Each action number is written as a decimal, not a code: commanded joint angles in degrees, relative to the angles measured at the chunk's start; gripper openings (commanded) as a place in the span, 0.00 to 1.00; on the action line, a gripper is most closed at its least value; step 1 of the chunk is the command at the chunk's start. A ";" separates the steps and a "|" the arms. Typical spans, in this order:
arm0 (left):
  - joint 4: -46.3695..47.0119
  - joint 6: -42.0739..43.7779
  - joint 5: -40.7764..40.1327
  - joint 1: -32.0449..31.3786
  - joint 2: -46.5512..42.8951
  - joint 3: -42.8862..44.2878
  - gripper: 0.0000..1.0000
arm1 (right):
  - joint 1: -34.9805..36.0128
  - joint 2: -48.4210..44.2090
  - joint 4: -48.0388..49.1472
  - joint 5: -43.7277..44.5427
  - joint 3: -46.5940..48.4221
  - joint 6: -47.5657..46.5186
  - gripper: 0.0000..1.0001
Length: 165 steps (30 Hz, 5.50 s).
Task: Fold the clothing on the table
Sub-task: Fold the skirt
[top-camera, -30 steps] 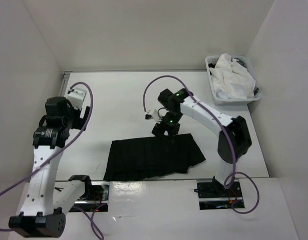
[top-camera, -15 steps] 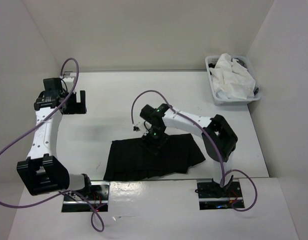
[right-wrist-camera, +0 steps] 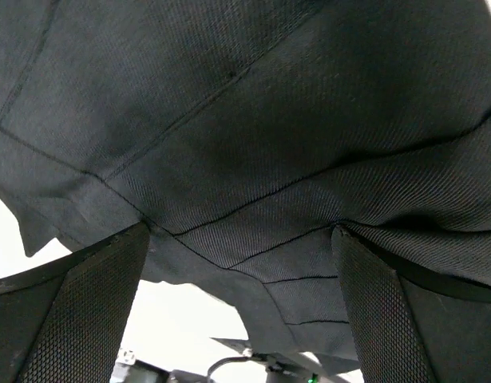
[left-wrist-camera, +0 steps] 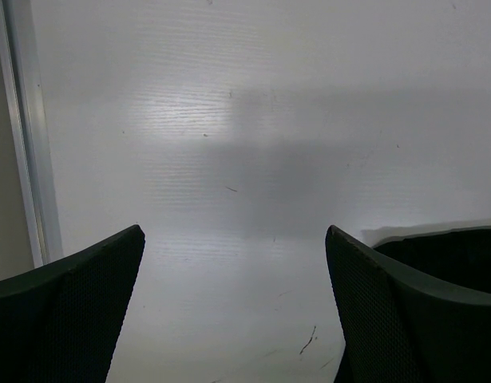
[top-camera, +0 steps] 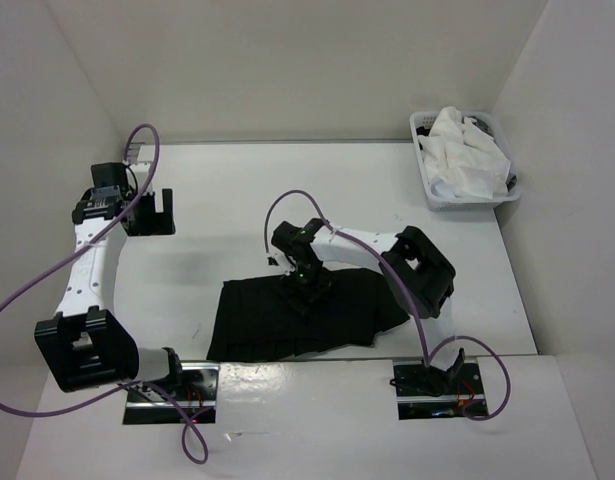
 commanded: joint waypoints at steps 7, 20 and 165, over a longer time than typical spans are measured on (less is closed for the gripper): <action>1.44 -0.99 -1.24 0.41 -5.01 -2.72 1.00 | -1.36 7.91 9.87 9.36 2.15 3.30 1.00; 2.49 -0.46 1.22 0.41 -5.01 -2.81 1.00 | -12.79 16.60 8.73 20.88 23.85 -4.42 1.00; 10.93 -1.78 23.20 -8.73 37.79 8.44 0.00 | -39.86 16.70 5.65 -26.67 16.04 -23.41 0.57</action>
